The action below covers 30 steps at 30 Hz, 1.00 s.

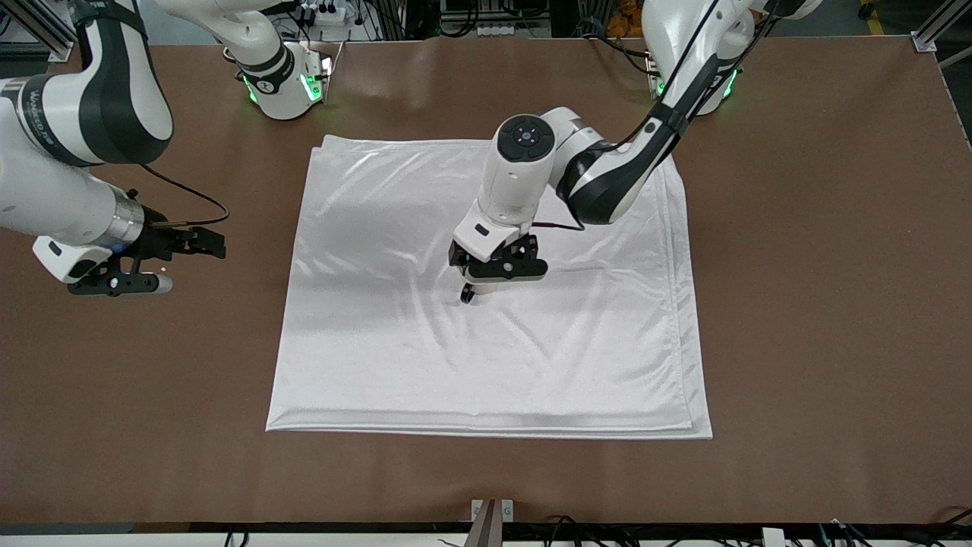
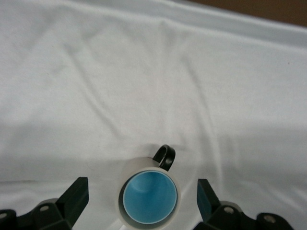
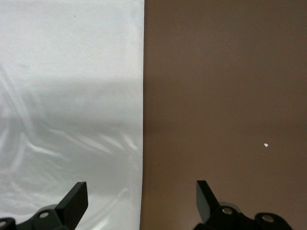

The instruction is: Place blue cup into white mug on cloth

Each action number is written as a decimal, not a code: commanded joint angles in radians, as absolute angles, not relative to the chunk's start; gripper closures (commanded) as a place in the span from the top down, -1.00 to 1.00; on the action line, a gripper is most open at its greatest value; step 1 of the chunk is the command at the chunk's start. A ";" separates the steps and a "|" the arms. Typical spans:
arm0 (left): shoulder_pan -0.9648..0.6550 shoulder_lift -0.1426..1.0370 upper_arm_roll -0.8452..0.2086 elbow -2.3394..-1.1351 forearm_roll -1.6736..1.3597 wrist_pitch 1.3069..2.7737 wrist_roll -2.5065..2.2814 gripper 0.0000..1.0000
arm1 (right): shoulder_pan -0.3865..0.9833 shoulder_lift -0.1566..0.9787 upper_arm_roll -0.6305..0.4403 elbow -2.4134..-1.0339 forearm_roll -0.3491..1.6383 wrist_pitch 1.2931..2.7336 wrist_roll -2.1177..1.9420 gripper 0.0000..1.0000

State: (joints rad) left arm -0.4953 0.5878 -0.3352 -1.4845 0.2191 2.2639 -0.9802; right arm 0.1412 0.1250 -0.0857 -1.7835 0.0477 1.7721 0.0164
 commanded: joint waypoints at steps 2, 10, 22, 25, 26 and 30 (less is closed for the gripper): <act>-0.468 0.480 -0.327 -1.505 0.249 2.174 -0.953 1.00 | 0.132 0.106 -0.075 -1.714 0.034 1.686 -0.012 1.00; -0.388 0.387 -0.316 -1.503 0.249 2.092 -0.861 1.00 | 0.132 0.110 -0.075 -1.683 0.028 1.690 -0.014 1.00; -0.292 0.298 -0.316 -1.482 0.233 1.948 -0.770 1.00 | 0.126 0.084 -0.078 -1.647 -0.060 1.681 -0.115 1.00; -0.252 0.285 -0.318 -1.477 0.232 1.913 -0.769 1.00 | 0.118 0.074 -0.081 -1.640 -0.060 1.668 -0.124 1.00; -0.238 0.284 -0.319 -1.476 0.232 1.899 -0.767 1.00 | 0.117 0.072 -0.081 -1.634 -0.060 1.657 -0.123 1.00; -0.183 0.267 -0.324 -1.474 0.198 1.865 -0.756 1.00 | 0.114 0.074 -0.080 -1.598 -0.057 1.611 -0.118 1.00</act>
State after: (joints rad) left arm -0.2476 0.2969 -0.3113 -1.4725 0.2228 1.9125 -0.7803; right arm 0.1302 0.0926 -0.0895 -1.6322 -0.0447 1.6645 -0.0994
